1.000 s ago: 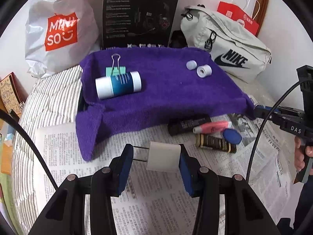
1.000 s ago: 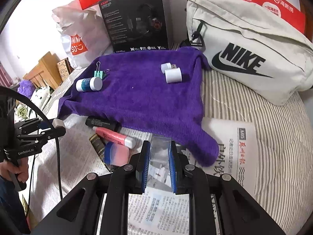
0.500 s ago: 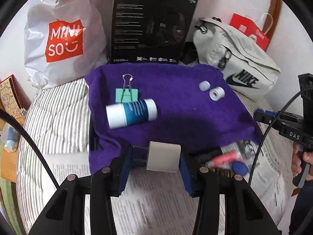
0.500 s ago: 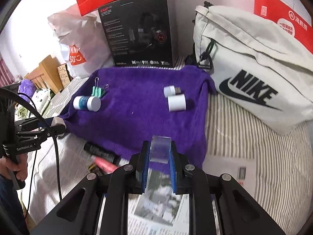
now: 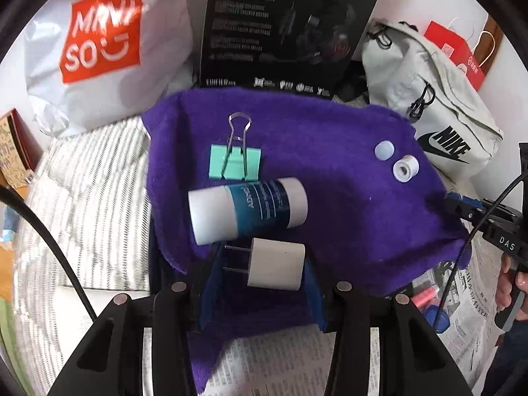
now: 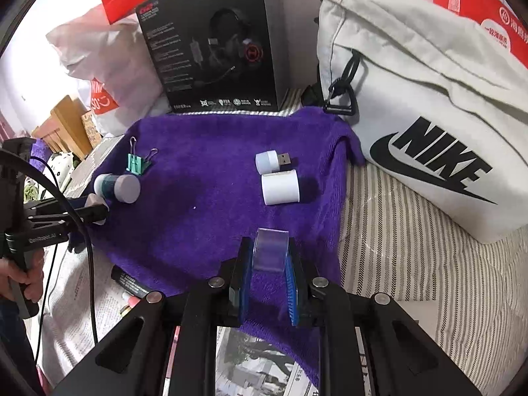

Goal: Organize rigid objects
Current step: 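Carry the plug and the clear cup onto the purple towel and release both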

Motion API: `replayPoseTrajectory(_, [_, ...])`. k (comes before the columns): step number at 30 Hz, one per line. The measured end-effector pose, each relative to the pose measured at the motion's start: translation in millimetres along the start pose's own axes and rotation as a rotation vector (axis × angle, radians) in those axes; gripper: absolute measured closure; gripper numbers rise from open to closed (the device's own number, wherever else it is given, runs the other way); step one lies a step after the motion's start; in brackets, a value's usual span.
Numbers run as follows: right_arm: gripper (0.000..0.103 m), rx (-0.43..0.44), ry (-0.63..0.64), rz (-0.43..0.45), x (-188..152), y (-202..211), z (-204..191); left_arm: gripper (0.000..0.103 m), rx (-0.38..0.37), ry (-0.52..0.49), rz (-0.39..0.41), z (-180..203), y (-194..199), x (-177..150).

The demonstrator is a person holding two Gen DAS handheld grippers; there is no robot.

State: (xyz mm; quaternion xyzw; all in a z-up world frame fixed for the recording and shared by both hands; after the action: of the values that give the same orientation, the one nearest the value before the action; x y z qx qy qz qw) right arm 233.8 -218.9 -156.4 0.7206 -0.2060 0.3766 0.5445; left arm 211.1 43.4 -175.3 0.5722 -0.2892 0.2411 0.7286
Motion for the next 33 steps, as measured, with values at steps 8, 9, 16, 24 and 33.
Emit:
replayPoseTrajectory(8, [0.085,-0.003,0.012,-0.008,3,-9,1,0.060,0.033,-0.060,-0.028,6,-11,1])
replayPoseTrajectory(9, [0.085,-0.005,0.015,-0.009,4,-10,0,0.060,0.034,-0.065,-0.033,7,-12,2])
replayPoseTrajectory(16, [0.085,0.005,0.039,-0.019,7,-16,-6,0.060,0.079,-0.158,-0.073,19,-22,5])
replayPoseTrajectory(24, [0.085,-0.006,0.073,-0.059,8,-38,-8,0.054,0.070,-0.172,-0.085,22,-24,7])
replayPoseTrajectory(33, [0.085,-0.020,0.093,-0.092,6,-55,-6,0.038,0.050,-0.141,-0.104,23,-20,6])
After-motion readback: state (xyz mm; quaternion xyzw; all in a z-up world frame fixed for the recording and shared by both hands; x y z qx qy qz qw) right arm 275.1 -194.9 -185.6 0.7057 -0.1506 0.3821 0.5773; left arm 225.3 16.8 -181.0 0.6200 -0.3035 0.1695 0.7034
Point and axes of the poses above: each gripper's, at about its wrist camera, not at the fingertips, and y roughly against the way its jaws point, z to its right, x to its top, the point moved 5 cm from there along -y, roughly the way its jaws point, and after that the axes turned 13 degrees about z, right-handed, at the moved point
